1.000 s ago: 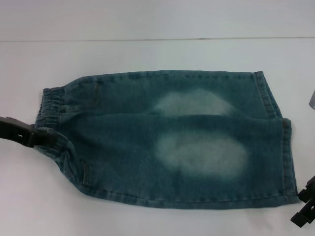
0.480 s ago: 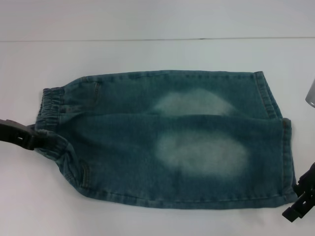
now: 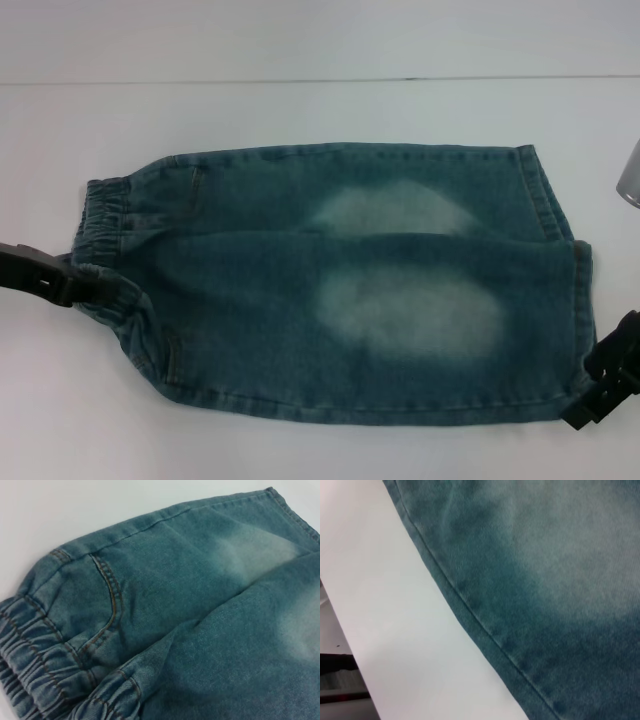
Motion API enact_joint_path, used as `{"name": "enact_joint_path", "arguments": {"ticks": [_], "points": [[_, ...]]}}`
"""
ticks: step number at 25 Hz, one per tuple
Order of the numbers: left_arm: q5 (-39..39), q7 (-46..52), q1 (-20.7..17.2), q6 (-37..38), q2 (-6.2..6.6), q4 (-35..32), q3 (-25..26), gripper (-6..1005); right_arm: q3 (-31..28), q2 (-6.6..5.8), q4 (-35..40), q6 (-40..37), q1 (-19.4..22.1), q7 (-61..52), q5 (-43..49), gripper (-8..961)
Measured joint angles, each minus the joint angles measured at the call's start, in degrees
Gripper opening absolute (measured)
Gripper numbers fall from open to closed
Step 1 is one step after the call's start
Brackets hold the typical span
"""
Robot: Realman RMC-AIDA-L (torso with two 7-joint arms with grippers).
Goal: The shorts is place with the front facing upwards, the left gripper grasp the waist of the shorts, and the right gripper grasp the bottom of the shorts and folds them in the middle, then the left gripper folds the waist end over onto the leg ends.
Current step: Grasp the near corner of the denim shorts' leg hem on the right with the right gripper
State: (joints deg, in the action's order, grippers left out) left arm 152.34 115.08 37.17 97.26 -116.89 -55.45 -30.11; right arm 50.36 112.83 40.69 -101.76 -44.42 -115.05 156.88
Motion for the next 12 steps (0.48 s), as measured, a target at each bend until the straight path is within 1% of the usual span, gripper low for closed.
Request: {"name": "enact_joint_path", "arguments": {"ticks": [6, 11, 12], "points": [[-0.08, 0.15, 0.07, -0.01, 0.00, -0.01, -0.03, 28, 0.47, 0.02, 0.06, 1.32, -0.04, 0.20, 0.12, 770], [-0.14, 0.20, 0.09, 0.00, 0.00, -0.01, -0.04, 28, 0.53, 0.02, 0.09, 1.47, -0.26, 0.30, 0.25, 526], [-0.20, 0.20, 0.13, 0.10, 0.02, -0.01, -0.04, 28, 0.55, 0.01, 0.09, 1.48, -0.30, 0.32, 0.28, 504]]}}
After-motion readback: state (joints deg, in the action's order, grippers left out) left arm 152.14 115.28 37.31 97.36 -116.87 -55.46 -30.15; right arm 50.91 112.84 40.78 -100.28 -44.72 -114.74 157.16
